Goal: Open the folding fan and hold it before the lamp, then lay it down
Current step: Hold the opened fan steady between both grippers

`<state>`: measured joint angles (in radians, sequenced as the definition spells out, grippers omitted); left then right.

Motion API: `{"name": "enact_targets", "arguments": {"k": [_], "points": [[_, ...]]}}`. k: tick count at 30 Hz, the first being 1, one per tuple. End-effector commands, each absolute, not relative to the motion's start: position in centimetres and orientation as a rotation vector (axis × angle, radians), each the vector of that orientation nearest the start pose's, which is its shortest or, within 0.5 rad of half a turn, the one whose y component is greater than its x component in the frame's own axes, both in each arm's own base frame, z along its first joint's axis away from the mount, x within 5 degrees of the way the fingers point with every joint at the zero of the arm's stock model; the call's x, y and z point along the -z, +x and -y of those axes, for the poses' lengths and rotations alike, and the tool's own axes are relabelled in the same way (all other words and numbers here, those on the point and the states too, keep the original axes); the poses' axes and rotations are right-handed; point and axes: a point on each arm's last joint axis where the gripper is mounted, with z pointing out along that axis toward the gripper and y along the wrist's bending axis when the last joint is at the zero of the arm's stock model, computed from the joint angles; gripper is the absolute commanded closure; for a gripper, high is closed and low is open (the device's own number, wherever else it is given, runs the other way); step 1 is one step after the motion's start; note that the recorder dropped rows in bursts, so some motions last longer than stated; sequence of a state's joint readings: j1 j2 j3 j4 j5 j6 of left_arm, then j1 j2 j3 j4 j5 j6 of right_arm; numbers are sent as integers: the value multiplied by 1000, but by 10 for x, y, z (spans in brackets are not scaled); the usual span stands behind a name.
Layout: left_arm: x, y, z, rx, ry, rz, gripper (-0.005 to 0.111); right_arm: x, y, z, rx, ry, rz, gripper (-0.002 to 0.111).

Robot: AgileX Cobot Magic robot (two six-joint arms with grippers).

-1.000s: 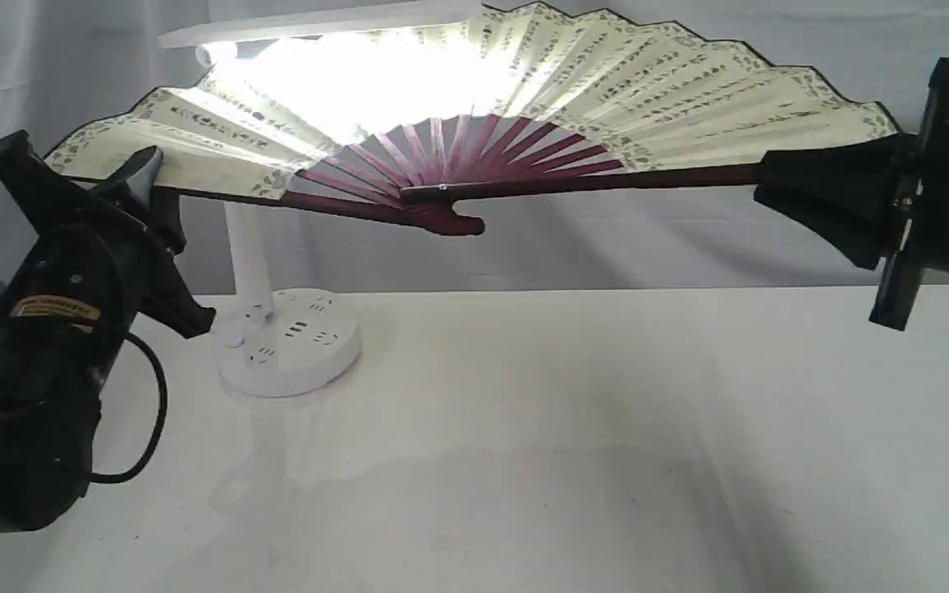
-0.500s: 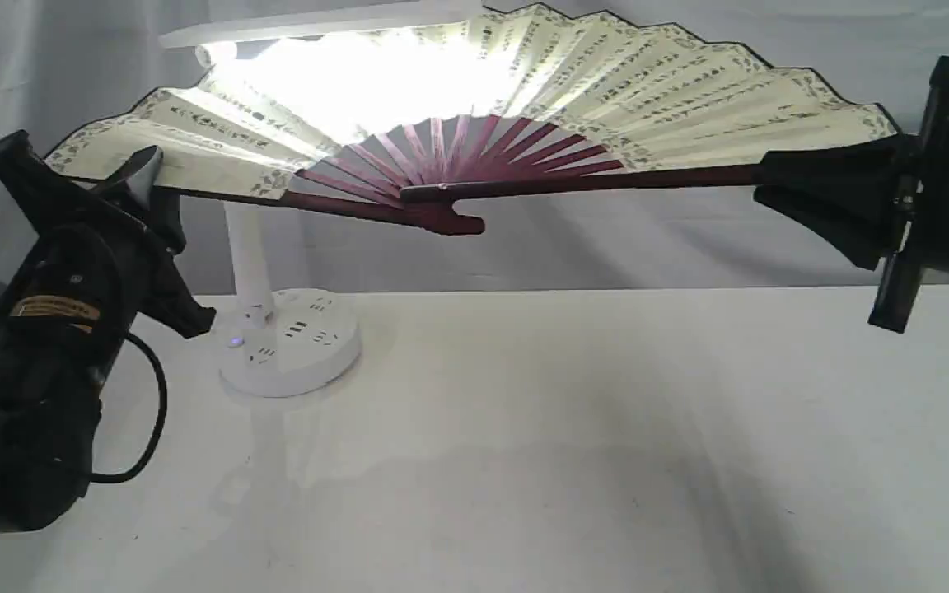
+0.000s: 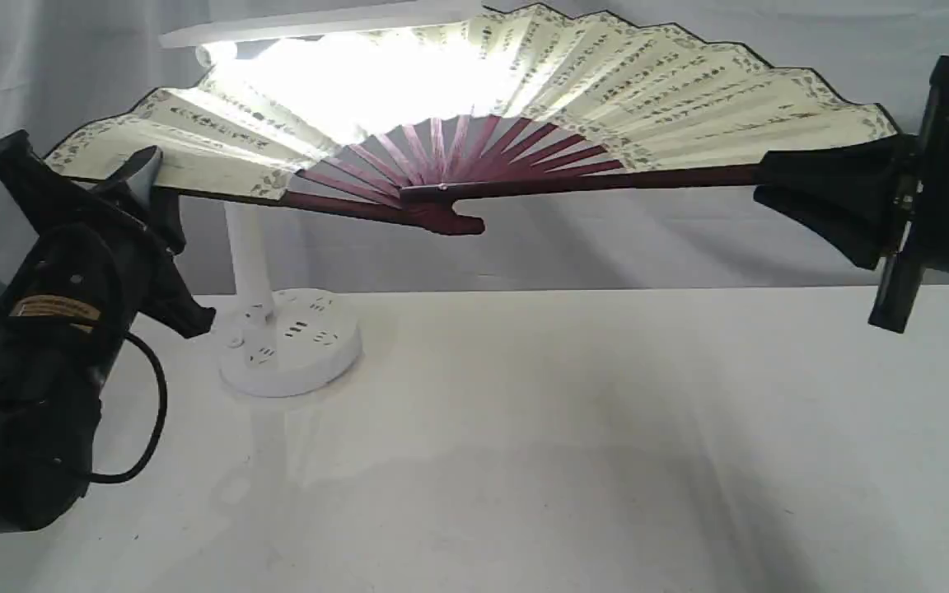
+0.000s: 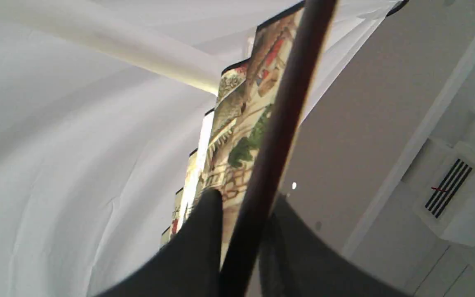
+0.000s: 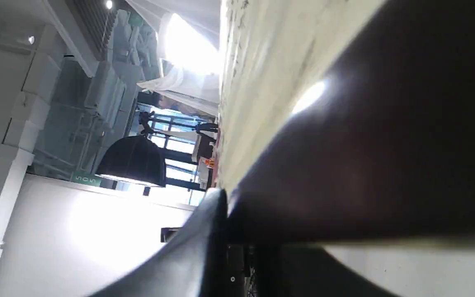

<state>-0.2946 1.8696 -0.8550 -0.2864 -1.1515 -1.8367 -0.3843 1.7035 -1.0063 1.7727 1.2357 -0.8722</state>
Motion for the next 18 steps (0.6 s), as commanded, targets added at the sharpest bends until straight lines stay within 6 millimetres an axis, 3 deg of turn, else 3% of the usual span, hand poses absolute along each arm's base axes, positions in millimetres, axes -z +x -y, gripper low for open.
{"name": "enact_targets", "arguments": {"k": [1, 18], "points": [[-230, 364, 71, 1722, -1357, -651, 106, -264, 337, 47, -1496, 495, -1847, 108], [-230, 364, 72, 1724, -1350, -661, 106, -260, 338, 49, -1447, 527, -1878, 108]]}}
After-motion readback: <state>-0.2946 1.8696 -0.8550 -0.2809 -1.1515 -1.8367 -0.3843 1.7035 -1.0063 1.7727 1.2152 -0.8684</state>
